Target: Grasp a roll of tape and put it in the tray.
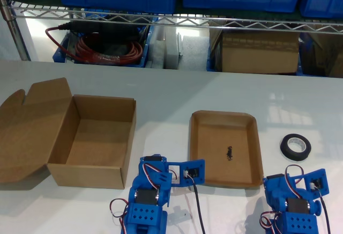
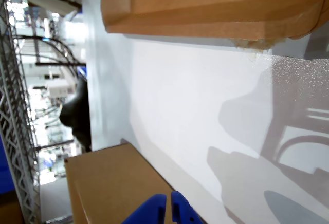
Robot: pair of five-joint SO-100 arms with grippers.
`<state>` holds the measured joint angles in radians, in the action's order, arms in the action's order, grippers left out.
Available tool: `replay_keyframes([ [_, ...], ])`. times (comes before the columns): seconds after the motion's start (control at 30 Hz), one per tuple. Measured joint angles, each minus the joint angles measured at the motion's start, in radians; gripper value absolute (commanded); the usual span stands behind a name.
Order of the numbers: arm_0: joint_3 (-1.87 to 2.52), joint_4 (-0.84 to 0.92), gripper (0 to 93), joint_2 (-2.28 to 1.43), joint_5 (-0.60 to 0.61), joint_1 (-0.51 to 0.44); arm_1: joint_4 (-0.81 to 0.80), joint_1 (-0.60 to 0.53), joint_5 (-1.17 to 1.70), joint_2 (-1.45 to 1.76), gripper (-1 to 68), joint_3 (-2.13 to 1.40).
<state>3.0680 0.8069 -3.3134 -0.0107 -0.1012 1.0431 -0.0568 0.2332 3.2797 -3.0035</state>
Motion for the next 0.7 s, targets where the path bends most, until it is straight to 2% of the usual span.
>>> replay_keyframes([
  [0.6,0.0,0.0,0.2,0.0,0.0,0.0,0.0,-0.003,-0.003,0.0,1.1,0.0],
  [0.63,0.0,0.0,0.2,0.0,0.0,0.0,0.002,-0.003,-0.003,0.0,12.3,0.0],
  [0.7,0.0,0.0,0.2,0.0,0.0,0.0,0.002,-0.003,-0.009,0.0,28.3,0.0],
])
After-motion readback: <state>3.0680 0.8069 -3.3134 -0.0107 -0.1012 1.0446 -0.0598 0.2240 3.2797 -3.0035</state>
